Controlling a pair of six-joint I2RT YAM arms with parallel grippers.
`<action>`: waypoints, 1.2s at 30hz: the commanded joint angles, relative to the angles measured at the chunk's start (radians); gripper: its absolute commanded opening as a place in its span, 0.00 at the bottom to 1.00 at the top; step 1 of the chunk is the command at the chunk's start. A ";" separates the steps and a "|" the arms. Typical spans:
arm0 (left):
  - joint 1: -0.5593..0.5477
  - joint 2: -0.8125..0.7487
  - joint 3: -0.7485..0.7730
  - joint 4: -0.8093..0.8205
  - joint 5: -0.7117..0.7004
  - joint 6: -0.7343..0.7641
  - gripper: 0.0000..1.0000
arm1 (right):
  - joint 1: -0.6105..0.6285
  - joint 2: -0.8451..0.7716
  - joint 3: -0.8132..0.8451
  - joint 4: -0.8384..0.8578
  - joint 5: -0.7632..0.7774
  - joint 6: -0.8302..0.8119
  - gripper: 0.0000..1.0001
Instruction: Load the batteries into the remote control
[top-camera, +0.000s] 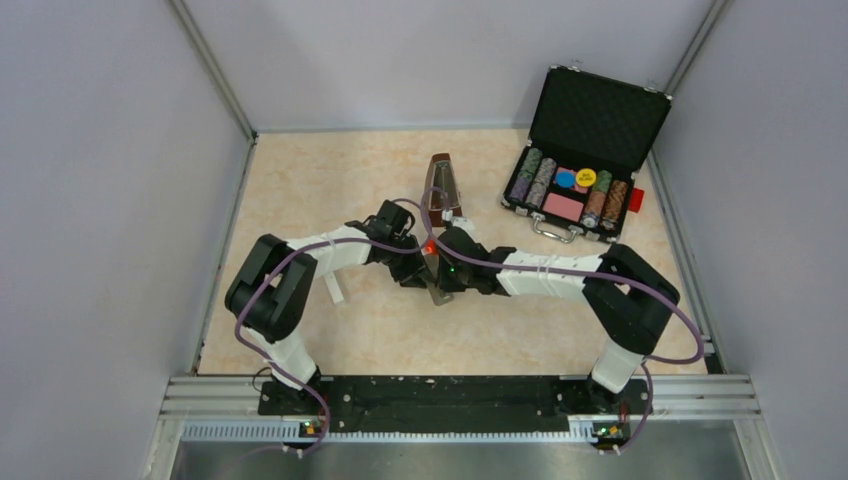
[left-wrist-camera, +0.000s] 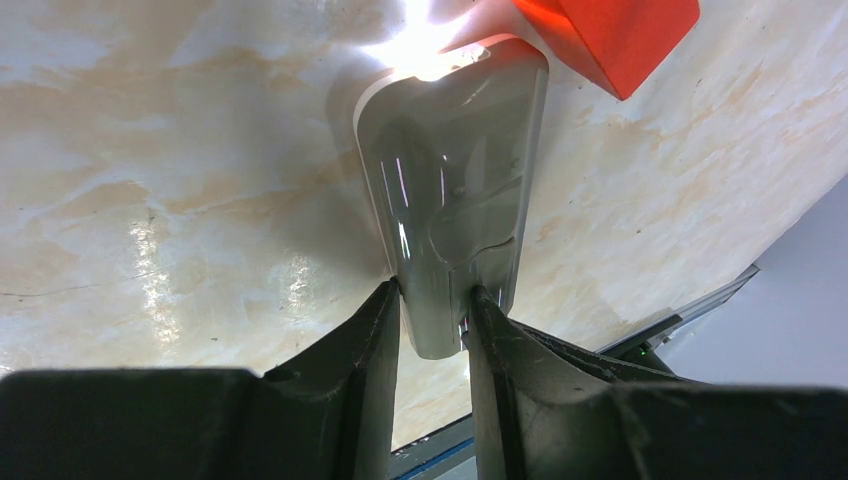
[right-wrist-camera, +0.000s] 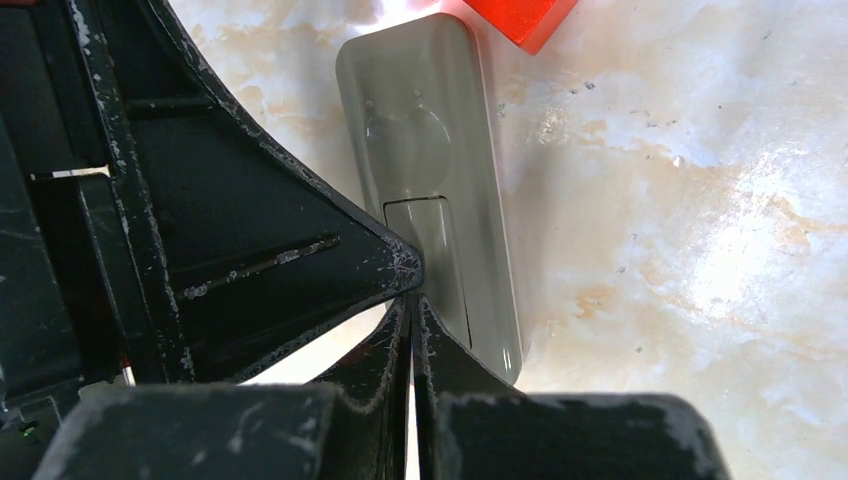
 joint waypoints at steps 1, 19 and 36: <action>-0.043 0.119 -0.065 -0.082 -0.125 0.019 0.07 | 0.030 0.066 -0.043 -0.077 0.041 0.012 0.00; -0.040 0.118 -0.084 -0.039 -0.122 -0.014 0.05 | -0.061 -0.132 -0.131 0.039 -0.218 0.292 0.21; -0.021 0.107 -0.099 -0.034 -0.102 -0.007 0.06 | -0.066 -0.108 -0.167 0.118 -0.173 0.397 0.21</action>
